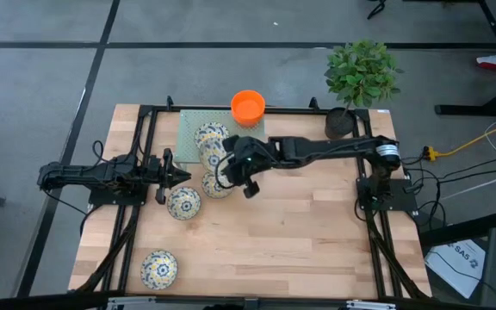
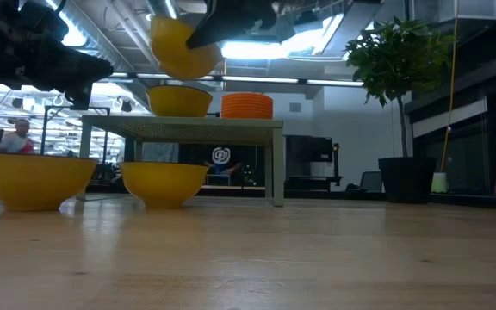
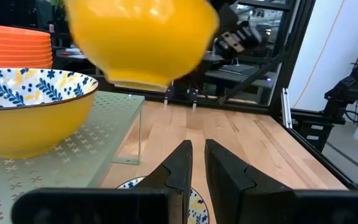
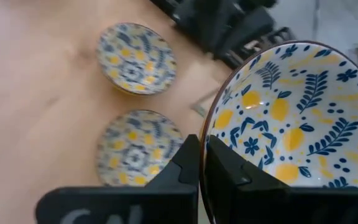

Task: Pick & Place Mini bowls
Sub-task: Stack the yellow bowl on top of the yellow bowl on the shelf, then stack the yellow bowl on top of the other yellow bowls on the shelf

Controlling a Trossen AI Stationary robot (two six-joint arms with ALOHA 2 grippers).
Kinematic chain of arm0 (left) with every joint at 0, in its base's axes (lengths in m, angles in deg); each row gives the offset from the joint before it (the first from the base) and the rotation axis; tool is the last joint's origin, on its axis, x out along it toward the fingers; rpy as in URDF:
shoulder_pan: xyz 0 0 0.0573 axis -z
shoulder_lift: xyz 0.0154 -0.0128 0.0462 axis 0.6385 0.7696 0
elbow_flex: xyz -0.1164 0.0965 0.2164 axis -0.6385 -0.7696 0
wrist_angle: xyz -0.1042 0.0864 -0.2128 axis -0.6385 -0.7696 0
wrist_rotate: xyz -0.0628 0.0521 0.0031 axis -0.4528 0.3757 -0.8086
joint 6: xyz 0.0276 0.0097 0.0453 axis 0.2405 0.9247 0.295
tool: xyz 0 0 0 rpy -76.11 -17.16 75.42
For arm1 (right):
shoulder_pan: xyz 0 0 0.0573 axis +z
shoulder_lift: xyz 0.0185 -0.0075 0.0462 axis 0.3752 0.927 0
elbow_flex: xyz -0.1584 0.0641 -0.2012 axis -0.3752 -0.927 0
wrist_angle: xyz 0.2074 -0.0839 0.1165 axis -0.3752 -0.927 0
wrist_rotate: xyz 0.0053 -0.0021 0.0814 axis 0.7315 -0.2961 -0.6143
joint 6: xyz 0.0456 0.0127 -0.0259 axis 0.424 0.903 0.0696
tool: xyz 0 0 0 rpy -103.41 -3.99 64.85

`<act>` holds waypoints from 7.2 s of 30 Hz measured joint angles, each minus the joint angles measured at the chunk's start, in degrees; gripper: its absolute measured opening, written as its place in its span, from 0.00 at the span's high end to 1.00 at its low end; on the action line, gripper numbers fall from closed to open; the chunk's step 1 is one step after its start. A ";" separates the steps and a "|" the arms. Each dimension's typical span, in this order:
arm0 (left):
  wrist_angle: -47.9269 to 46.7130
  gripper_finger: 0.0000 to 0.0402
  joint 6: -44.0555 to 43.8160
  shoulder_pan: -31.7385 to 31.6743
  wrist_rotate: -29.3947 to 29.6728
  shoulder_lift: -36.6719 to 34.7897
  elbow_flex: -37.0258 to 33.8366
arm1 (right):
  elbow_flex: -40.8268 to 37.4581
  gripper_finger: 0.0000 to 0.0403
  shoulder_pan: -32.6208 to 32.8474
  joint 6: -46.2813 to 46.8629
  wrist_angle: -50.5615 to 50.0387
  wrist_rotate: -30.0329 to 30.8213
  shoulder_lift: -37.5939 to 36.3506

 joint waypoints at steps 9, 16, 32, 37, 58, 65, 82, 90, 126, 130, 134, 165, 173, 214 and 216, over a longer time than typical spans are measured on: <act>0.01 0.91 0.00 -0.01 0.00 0.01 0.00 | 1.12 0.96 -2.52 -5.54 0.97 6.02 0.51; 0.01 0.91 0.00 0.00 0.00 0.00 0.00 | 1.12 0.97 -4.73 -8.25 2.60 6.27 0.51; -0.01 0.91 0.00 0.00 0.00 0.02 -0.02 | 17.53 0.97 -6.36 -10.46 -12.52 6.01 8.47; 0.03 0.91 0.00 0.00 0.00 0.00 0.00 | 25.00 0.97 -6.80 -10.99 -19.07 4.72 12.73; -0.01 0.91 0.00 0.00 0.00 0.00 -0.02 | 30.38 0.97 -8.59 -10.75 -25.12 1.12 17.08; 0.01 0.91 0.00 -0.02 0.00 0.00 -0.02 | 30.45 0.90 -8.59 -9.62 -24.23 0.60 17.05; 0.00 0.91 0.00 0.00 0.00 0.00 -0.01 | 29.50 0.86 -8.59 -9.65 -20.63 0.61 17.01; 0.01 0.91 0.00 0.00 0.00 0.00 -0.01 | 29.18 0.86 -9.09 -9.57 -20.48 1.27 17.34; 0.01 0.91 0.00 -0.01 0.00 0.00 -0.02 | 34.14 0.56 -3.00 3.44 -28.58 1.18 17.45; 0.01 0.91 0.00 0.00 0.00 0.00 -0.01 | 34.14 0.56 -0.01 7.56 -30.81 1.20 17.45; 0.01 0.91 0.00 0.00 0.00 0.01 -0.01 | 33.42 0.56 3.41 13.03 -32.93 1.18 17.45; 0.01 0.91 0.00 -0.01 0.00 0.01 0.00 | -5.17 0.56 12.25 20.33 11.23 22.26 17.47; 0.01 0.91 0.00 -0.01 0.00 0.00 -0.02 | -9.94 0.56 10.60 18.87 18.11 23.62 17.47; 0.01 0.91 0.00 0.00 0.00 0.00 -0.02 | -5.88 0.96 10.97 19.12 13.20 9.35 19.65; 0.01 0.91 0.00 0.00 0.00 0.01 0.00 | -4.86 0.96 11.49 19.15 11.83 7.40 19.68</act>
